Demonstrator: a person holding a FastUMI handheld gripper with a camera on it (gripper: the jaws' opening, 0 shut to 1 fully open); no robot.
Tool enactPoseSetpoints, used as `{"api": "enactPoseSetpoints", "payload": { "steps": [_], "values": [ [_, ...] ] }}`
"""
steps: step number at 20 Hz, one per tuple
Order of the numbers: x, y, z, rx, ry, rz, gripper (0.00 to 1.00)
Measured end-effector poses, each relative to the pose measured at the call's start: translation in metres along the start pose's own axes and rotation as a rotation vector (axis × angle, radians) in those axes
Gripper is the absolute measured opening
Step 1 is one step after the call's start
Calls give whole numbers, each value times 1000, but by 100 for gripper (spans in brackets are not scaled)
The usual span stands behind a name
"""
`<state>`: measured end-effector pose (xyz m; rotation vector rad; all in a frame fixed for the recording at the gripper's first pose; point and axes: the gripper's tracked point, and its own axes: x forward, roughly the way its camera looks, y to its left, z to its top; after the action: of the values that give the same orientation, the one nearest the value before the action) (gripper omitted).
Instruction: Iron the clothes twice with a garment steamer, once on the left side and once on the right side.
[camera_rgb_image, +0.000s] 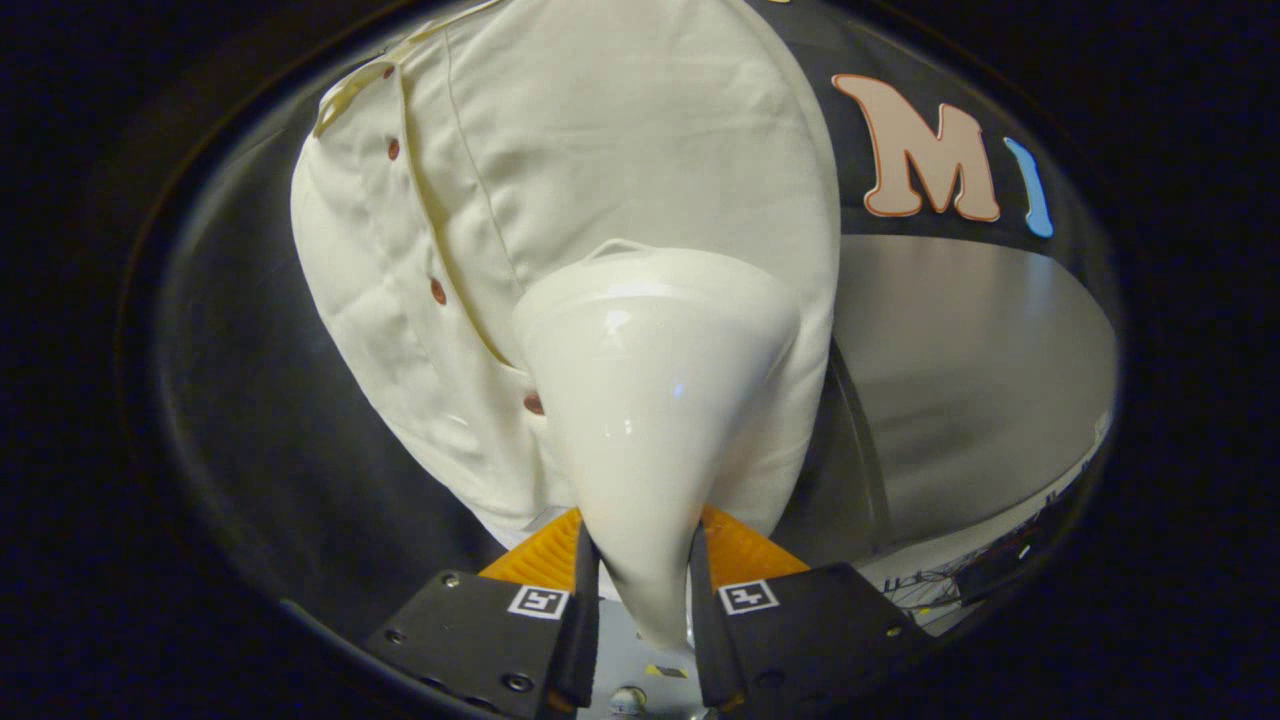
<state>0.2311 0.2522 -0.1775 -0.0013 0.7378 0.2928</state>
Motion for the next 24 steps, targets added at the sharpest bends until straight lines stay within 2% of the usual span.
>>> {"api": "enactPoseSetpoints", "payload": {
  "steps": [12,24],
  "values": [
    [45,-3,-69,80,130,-42,40],
    [44,-6,-66,82,73,-108,40]
  ]
}}
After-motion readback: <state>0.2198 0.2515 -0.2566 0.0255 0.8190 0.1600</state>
